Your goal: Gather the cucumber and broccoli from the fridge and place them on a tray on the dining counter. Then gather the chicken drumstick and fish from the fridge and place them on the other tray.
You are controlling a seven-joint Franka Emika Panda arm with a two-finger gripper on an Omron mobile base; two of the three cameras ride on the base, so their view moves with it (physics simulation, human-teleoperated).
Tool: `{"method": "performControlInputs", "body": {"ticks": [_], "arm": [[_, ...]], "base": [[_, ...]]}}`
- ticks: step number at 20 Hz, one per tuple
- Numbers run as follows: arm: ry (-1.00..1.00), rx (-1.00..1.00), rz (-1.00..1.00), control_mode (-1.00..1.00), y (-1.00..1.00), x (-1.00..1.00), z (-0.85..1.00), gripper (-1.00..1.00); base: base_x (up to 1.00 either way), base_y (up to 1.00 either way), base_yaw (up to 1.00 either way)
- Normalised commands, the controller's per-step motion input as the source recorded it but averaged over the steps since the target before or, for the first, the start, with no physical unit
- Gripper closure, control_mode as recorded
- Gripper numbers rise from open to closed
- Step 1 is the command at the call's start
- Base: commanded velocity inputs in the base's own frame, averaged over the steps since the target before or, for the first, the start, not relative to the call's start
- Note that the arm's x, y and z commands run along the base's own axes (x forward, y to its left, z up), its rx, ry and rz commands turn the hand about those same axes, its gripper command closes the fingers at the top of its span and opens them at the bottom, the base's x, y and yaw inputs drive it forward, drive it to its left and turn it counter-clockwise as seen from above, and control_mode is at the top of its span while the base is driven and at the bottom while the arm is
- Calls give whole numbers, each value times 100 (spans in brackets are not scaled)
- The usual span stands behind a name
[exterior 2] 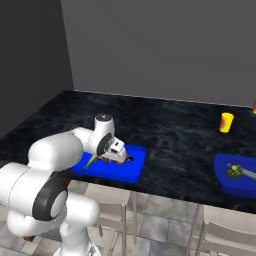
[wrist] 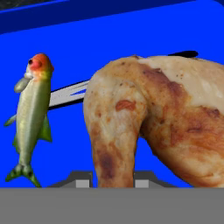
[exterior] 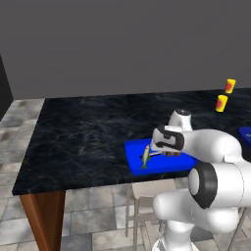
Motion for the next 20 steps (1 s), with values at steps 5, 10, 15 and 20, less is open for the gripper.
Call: {"method": "performControlInputs", "body": {"ticks": [5,10,15,20], "arm": [[0,0,0,-100,0,19,-26,100],[0,0,0,-100,0,5,-15,100],[0,0,0,-100,0,7,-18,100],[0,0,0,-100,0,3,-23,-100]], "base": [[0,0,0],[0,0,0],[0,0,0],[0,0,0]]}}
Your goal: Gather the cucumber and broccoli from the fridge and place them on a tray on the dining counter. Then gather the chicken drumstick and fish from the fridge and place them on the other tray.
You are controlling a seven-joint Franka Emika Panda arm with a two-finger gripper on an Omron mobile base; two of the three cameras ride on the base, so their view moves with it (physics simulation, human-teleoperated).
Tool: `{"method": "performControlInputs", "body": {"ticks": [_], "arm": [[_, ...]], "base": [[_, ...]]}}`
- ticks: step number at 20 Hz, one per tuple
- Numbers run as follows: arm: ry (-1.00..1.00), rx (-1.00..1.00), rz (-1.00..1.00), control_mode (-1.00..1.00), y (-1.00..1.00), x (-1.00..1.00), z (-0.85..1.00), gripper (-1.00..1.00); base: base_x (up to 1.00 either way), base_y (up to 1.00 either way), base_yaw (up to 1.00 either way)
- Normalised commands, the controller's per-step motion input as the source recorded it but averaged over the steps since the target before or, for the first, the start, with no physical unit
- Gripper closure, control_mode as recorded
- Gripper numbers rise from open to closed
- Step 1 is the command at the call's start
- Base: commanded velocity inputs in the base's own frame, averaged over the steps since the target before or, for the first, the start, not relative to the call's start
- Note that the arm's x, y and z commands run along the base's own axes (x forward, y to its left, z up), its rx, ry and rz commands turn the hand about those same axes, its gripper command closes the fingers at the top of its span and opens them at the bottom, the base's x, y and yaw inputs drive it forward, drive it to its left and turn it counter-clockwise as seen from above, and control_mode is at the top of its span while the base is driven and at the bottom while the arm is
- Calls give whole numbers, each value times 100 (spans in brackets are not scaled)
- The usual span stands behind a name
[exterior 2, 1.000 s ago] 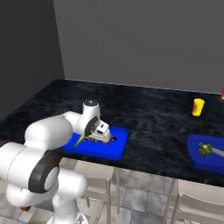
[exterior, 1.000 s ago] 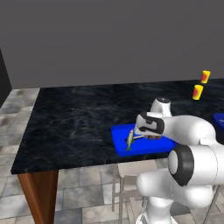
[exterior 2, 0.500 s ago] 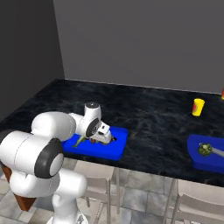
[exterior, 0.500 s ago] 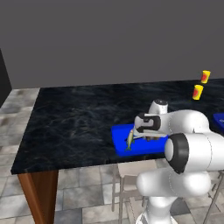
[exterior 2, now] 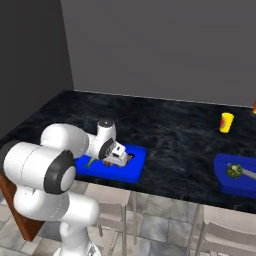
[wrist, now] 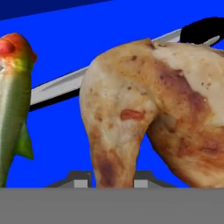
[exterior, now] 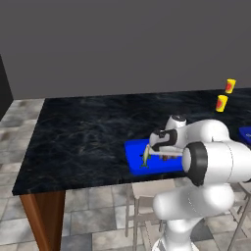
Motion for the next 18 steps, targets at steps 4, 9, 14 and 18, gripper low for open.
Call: {"method": "performControlInputs", "body": {"ticks": [4,9,14,18], "arm": [[0,0,0,-100,0,0,-13,-100],[0,0,0,-100,0,-2,0,-100],[0,0,-4,-100,0,-22,13,-100],[0,0,-7,-100,0,-36,30,-100]], "base": [[0,0,0],[0,0,0],[0,0,0],[0,0,0]]}}
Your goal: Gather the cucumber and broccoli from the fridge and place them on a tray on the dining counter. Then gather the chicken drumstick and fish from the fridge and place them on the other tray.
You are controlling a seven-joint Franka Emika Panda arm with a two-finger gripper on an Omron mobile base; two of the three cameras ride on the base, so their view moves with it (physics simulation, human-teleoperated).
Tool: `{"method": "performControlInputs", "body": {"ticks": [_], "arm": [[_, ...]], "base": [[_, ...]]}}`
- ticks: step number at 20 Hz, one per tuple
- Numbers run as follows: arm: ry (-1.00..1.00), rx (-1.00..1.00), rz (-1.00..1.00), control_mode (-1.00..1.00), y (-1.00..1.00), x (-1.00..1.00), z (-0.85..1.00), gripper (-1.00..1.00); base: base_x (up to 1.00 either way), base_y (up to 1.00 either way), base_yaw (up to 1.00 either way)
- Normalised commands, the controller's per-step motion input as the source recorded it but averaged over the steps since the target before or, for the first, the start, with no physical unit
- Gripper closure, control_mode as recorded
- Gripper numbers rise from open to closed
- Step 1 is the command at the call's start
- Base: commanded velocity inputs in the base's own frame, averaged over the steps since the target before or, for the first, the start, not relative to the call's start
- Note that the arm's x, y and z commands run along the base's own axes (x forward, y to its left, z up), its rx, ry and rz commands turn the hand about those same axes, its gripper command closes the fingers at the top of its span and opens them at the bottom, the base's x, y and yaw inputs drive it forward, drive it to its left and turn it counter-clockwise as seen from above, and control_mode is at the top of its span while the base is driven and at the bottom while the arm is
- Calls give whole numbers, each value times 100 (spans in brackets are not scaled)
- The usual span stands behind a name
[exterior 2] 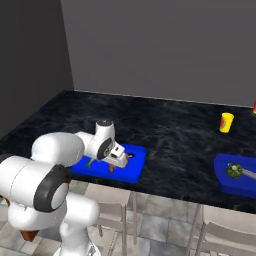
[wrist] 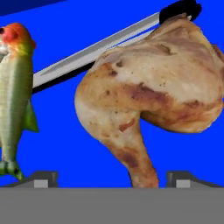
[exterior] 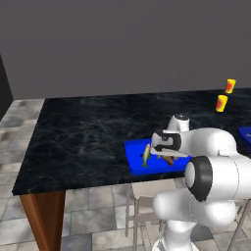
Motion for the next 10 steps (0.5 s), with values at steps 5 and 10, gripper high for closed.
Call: {"method": "performControlInputs", "body": {"ticks": [5,10], "arm": [[0,0,-8,-100,0,-44,40,-100],[0,-2,-8,-100,0,-48,56,-100]], "base": [[0,0,0],[0,0,0]]}}
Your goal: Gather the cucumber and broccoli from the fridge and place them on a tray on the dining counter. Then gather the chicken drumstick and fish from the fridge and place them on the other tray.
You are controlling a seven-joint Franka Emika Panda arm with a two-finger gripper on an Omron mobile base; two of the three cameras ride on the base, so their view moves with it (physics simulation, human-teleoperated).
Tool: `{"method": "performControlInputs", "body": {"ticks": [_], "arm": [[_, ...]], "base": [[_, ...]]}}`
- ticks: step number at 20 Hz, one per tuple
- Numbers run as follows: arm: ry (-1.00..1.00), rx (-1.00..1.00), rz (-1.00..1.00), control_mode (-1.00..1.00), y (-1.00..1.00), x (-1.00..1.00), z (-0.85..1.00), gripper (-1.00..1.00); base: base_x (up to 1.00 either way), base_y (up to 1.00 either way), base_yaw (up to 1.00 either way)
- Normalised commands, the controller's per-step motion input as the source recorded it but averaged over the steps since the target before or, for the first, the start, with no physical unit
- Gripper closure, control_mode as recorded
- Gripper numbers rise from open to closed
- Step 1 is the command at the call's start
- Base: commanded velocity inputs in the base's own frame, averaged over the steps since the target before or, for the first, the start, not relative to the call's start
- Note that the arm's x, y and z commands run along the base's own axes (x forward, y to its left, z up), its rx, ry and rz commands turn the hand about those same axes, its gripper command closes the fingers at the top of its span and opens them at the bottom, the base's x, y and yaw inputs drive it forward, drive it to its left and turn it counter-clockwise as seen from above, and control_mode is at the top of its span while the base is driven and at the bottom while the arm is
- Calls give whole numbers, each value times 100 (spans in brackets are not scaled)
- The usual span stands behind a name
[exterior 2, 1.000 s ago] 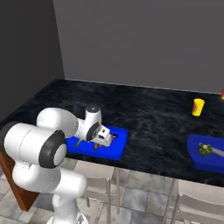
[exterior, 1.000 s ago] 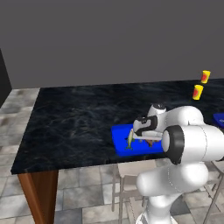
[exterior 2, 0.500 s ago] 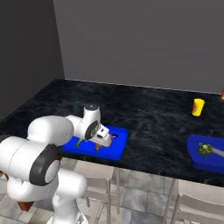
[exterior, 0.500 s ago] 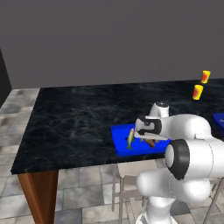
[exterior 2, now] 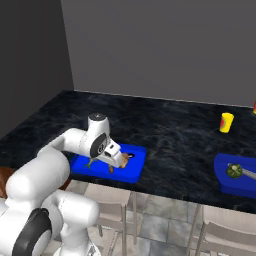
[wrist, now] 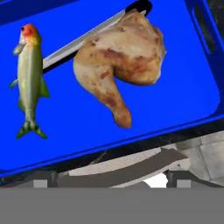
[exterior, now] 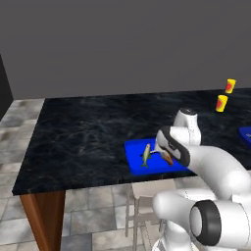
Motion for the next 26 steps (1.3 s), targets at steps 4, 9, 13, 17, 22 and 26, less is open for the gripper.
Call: {"method": "performControlInputs", "body": {"ticks": [4,9,13,17,22,26], "arm": [[0,-2,-4,-100,0,-50,72,-100],[0,-2,-2,-100,0,-56,71,-100],[-3,-2,1,-100,0,-84,55,-100],[-7,-2,0,-100,0,-94,43,-100],[-10,-4,0,-100,0,-95,54,-100],[-13,-6,0,-100,0,-85,71,-100]], "base": [[0,0,0],[0,0,0],[0,0,0],[0,0,0],[0,0,0],[0,0,0]]}}
